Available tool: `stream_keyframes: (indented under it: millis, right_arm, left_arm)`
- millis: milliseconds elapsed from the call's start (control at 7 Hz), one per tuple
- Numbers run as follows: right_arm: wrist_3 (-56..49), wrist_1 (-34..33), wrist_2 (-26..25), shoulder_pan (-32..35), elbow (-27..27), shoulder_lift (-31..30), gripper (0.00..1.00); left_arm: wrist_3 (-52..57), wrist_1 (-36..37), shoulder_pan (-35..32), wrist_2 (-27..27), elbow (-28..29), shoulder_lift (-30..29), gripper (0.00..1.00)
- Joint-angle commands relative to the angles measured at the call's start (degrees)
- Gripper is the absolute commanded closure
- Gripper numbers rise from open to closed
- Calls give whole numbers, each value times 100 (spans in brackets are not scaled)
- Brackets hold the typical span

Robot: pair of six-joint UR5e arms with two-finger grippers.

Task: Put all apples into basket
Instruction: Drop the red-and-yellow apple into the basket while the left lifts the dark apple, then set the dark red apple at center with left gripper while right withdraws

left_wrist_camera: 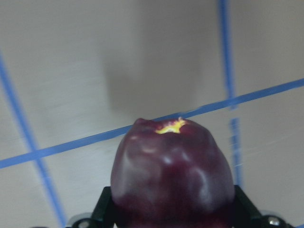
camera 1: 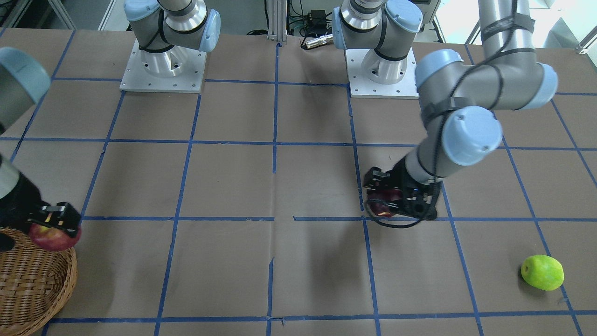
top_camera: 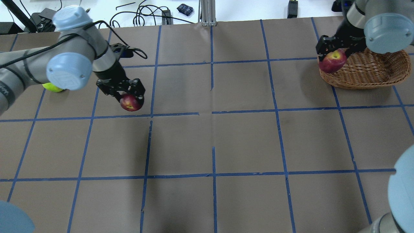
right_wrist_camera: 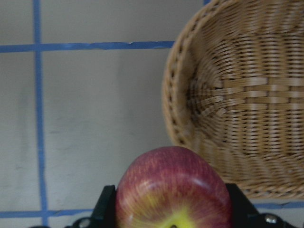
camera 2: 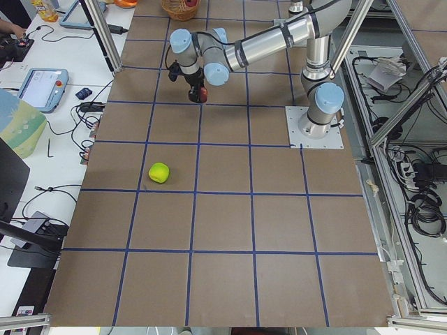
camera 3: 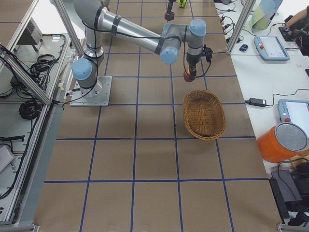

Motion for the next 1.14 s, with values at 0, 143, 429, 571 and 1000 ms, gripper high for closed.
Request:
stream_keyframes:
  millis: [0,143,429,571,1000]
  right_arm:
    - [-1190,-432,78,-847,-560,778,86]
    - [-1602,-502,200,-1032,-1034,1172,71]
    - [-2548,-511,649,-1490,-1433,1667,64]
    - [-2825,-537,650,-1509,-1460,1756,57]
    - [-2871,-415,615,-1509,-1461,1722,0]
  left_arm:
    - [-2149,862,-1541,-322,-5,-157,100]
    - [-3472,1625,-2051,-368,-22,-367,100]
    - [-4057,1984,-2512,-272,-58,-868,89]
    - [-4161,1993,-2514,-272,-58,-1036,1]
    - [-4101,2373,-2375,-19,134,-795,0]
